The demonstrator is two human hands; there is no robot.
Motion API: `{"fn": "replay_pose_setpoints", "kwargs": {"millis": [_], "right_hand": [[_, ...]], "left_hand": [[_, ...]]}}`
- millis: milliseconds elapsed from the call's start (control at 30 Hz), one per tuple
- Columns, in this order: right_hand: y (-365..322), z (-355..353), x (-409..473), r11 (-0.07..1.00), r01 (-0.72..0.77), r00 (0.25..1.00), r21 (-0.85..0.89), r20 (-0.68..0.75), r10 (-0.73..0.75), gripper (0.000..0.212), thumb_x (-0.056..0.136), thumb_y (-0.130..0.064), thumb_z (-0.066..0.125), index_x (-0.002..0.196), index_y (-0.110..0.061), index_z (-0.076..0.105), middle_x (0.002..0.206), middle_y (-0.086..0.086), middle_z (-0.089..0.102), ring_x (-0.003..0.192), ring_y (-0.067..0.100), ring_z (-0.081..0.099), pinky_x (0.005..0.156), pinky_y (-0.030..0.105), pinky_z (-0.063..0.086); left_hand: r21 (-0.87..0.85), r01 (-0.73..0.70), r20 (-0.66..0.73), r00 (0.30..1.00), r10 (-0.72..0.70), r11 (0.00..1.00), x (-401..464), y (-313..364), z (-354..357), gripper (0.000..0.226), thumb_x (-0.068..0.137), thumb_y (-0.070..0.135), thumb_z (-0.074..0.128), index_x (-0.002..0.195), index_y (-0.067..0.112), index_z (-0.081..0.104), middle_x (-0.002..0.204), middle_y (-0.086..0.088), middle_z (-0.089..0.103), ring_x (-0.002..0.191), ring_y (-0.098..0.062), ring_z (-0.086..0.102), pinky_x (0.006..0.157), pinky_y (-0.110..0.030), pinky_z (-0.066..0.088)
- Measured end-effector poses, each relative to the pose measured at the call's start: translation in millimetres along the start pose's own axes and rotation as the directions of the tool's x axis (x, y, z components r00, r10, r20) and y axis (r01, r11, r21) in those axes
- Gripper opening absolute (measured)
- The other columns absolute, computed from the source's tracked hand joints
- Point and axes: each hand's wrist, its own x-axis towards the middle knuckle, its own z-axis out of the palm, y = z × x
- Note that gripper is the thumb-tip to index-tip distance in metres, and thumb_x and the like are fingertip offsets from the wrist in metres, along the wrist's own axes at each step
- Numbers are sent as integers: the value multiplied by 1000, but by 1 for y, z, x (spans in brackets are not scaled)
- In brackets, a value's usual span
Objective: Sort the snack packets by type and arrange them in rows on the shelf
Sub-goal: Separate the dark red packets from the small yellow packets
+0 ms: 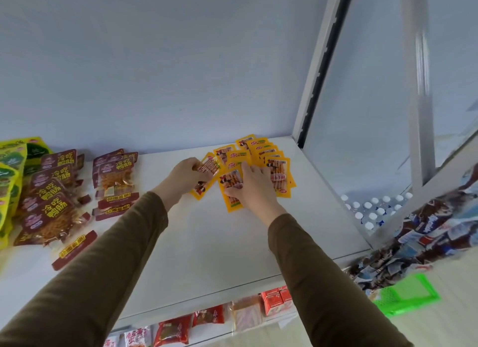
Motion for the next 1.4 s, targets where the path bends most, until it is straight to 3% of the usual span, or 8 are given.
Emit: {"fn": "replay_pose_setpoints", "kwargs": {"millis": [200, 333, 433, 500, 667, 900, 1200, 1400], "right_hand": [[-3, 11, 14, 984, -12, 998, 175, -63, 24, 69, 102, -43, 52, 158, -13, 25, 162, 9, 31, 148, 32, 26, 120, 40, 20], [-8, 16, 23, 991, 0, 984, 132, -175, 23, 51, 106, -32, 42, 155, -18, 34, 158, 5, 39, 145, 30, 33, 116, 37, 28], [-10, 13, 28, 909, -44, 977, 415, -172, 126, 41, 107, -23, 36, 147, -22, 45, 143, 7, 53, 137, 33, 36, 103, 42, 39], [-12, 8, 35, 801, -133, 969, 584, -93, 228, 43, 108, -26, 34, 150, -25, 41, 142, 12, 49, 136, 34, 39, 103, 42, 40], [-26, -1, 61, 695, -249, 959, 675, 71, 274, 50, 107, -22, 34, 157, -20, 30, 156, 12, 42, 142, 35, 39, 115, 48, 36], [-49, 9, 79, 796, -261, 955, 546, 28, 294, 43, 104, -18, 36, 145, -11, 46, 141, 13, 56, 134, 33, 46, 117, 44, 29], [-66, -1, 90, 371, -393, 906, 841, 285, 313, 37, 100, -9, 37, 127, -6, 62, 124, 18, 66, 114, 36, 64, 98, 51, 53], [-95, 21, 67, 157, -280, 953, 947, 254, 164, 34, 104, -10, 41, 131, -19, 60, 122, 8, 68, 112, 29, 66, 100, 52, 53]], "left_hand": [[-519, 56, 16, 998, -56, 853, -1, 15, 27, 27, 101, 10, 58, 123, -6, 64, 116, -29, 71, 96, -36, 69, 93, -49, 55], [-447, 0, -98, 994, -49, 895, 2, 19, 44, 24, 102, 6, 54, 125, -1, 58, 119, -23, 70, 104, -33, 70, 93, -48, 57], [-408, -40, -185, 982, -40, 912, 6, 21, 52, 45, 100, 2, 53, 144, 9, 45, 132, -7, 62, 97, -13, 65, 72, -26, 57], [-402, -35, -223, 973, -61, 915, 8, 24, 55, 64, 101, 2, 54, 158, 15, 27, 145, -3, 49, 106, -9, 56, 76, -17, 48], [-458, 4, -230, 965, -122, 889, 19, 31, 58, 74, 100, 3, 57, 162, 19, 19, 160, -8, 37, 132, -26, 50, 98, -38, 49], [-585, 100, -138, 966, -220, 805, 32, 34, 50, 85, 96, 2, 64, 163, 21, 15, 163, -8, 34, 138, -32, 48, 107, -48, 49], [-741, 173, 4, 967, -254, 648, 27, 38, 29, 95, 96, 0, 64, 164, 25, 2, 104, -7, 65, 92, -29, 71, 65, -42, 58], [-665, -1, -205, 962, -181, 747, 11, 4, 2, 84, 99, 5, 63, 163, 29, 15, 140, 4, 53, 99, -13, 65, 69, -32, 54]]}}
